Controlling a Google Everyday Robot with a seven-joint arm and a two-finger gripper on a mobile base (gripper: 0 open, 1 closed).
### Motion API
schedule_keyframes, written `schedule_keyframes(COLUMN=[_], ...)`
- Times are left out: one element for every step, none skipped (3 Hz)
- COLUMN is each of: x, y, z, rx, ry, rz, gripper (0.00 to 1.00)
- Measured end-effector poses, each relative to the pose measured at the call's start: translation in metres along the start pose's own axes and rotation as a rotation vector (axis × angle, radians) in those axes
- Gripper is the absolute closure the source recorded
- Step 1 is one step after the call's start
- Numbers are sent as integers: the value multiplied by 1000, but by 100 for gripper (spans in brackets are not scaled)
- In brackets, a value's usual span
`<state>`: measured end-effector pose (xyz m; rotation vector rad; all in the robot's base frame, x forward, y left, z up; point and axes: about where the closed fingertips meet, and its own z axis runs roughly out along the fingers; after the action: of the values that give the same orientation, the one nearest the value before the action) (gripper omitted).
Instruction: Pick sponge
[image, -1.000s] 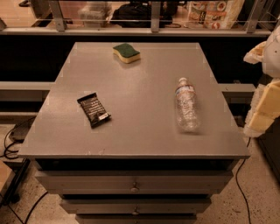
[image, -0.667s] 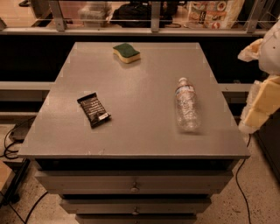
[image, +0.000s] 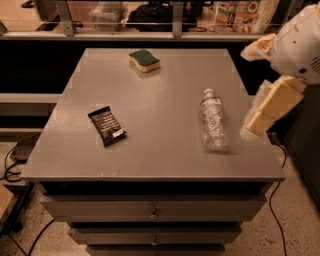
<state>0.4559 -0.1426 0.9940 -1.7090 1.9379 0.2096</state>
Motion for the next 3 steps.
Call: schedule_keyframes(x=[-35, -35, -36], y=[-5, -4, -9], z=[12, 11, 13], rx=[31, 30, 55], ry=[-113, -111, -117], rz=[1, 1, 38], gripper=[0, 0, 0])
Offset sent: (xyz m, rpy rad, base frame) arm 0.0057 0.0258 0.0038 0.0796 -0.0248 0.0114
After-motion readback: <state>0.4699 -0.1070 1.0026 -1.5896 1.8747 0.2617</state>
